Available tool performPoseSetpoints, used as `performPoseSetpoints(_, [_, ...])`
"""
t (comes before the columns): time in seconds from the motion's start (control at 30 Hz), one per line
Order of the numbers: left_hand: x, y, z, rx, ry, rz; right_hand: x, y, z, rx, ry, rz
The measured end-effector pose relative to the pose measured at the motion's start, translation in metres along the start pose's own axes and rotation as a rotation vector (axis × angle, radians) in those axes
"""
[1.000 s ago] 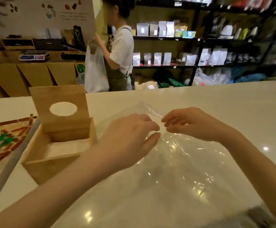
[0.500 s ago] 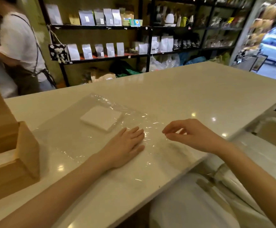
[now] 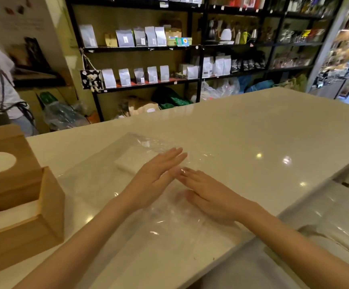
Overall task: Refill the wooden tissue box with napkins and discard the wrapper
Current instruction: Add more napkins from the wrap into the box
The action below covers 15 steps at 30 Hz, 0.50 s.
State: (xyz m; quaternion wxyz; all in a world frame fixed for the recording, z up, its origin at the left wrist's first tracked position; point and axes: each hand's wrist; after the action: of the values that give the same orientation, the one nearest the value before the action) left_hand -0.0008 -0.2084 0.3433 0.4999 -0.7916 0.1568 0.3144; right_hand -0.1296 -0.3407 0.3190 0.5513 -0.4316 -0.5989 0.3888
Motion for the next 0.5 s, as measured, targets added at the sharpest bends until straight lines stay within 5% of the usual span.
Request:
performPoseSetpoints(0.1, [0.017, -0.023, -0.013, -0.077, -0.142, -0.188, -0.003, 0.017, -0.034, -0.010, -0.030, 0.069])
performPoseSetpoints(0.27, [0.061, -0.050, -0.022, -0.292, -0.690, -0.099, 0.004, 0.029, -0.076, -0.024, -0.073, 0.093])
performPoseSetpoints(0.5, [0.087, -0.041, -0.015, -0.172, -0.727, -0.075, 0.011, 0.031, -0.095, -0.055, -0.070, 0.110])
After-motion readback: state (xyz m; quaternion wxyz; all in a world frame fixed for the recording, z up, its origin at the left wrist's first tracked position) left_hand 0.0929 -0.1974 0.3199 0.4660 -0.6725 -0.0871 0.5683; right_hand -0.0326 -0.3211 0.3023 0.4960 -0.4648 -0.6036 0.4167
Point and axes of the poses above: each hand's wrist, its own z-axis away from the middle knuckle, its own y-axis out of the palm, x = y × z, and after that the axes turned 3 degrees about -y, right-handed
